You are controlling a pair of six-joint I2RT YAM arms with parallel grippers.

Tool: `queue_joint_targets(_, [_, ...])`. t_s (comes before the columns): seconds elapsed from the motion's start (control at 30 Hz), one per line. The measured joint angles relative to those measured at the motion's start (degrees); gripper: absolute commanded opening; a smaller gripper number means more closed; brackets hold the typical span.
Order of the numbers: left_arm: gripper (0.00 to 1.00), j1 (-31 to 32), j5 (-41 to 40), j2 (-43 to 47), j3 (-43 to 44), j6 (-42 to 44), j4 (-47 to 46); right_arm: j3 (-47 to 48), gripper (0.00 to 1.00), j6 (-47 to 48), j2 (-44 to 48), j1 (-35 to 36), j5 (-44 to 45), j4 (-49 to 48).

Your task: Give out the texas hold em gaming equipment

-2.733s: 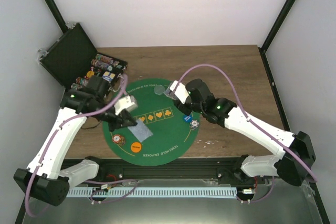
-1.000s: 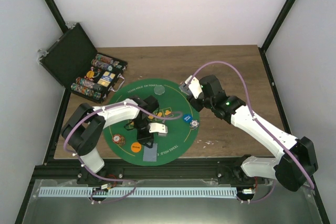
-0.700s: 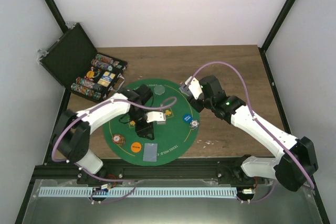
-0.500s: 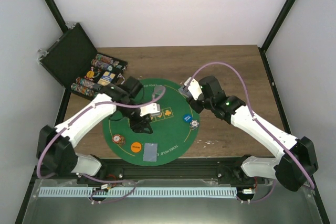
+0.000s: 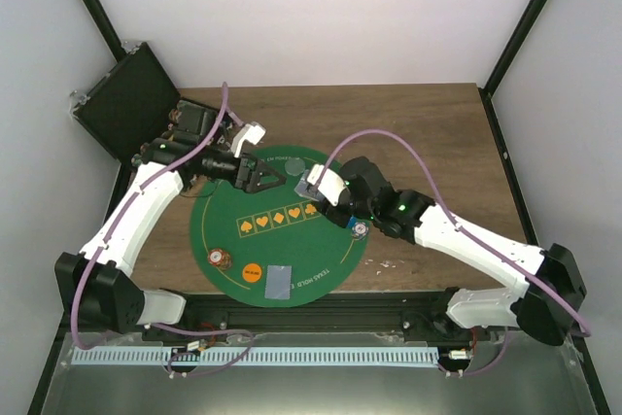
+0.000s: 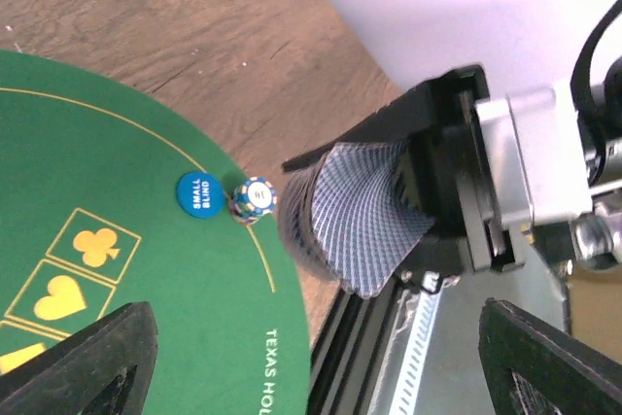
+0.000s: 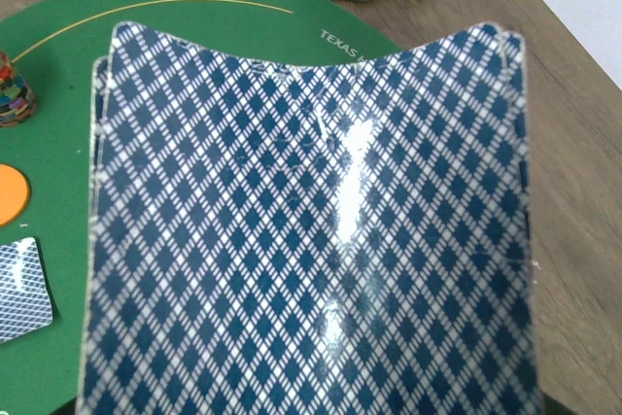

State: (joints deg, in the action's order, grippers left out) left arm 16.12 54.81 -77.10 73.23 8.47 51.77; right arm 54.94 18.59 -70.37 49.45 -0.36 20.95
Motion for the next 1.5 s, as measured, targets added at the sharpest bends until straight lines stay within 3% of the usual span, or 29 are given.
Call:
queue_joint_targets(0.1, [0.91,0.4,1.5,0.0,-1.5,-4.5,-3.4,1.2,0.48,0.0,-2.1,1.0,-0.1,-1.0])
queue_joint_targets(0.27, [0.73,2.8,-0.6,-1.5,-1.8,-9.8,-7.1,2.0,0.48,0.1,-4.5,1.4,-0.1,-3.0])
queue_joint_targets(0.47, [0.72,5.9,-5.2,-6.5,-1.8,-12.2,-8.9,3.0,0.48,0.5,-5.2,1.4,-0.2,-4.6])
queue_joint_targets(0.83, [0.35,6.8,-8.2,-7.4,-0.9,-13.1,-9.3,3.3,0.48,1.0,-6.9,1.5,0.4,-4.9])
queue_joint_targets(1.07, [0.35,5.3,-9.2,-5.2,-1.3,-12.5,-8.8,3.3,0.48,1.6,-6.9,1.5,0.4,-5.4])
queue_joint_targets(1.3, [0.47,4.4,-8.4,-4.7,-1.4,-11.3,-7.9,3.3,0.48,2.2,-7.2,1.5,0.4,-6.1])
queue_joint_targets(1.5, [0.41,2.8,-8.0,-3.8,-1.4,-11.0,-7.5,3.3,0.48,2.8,-8.1,1.5,0.4,-6.4])
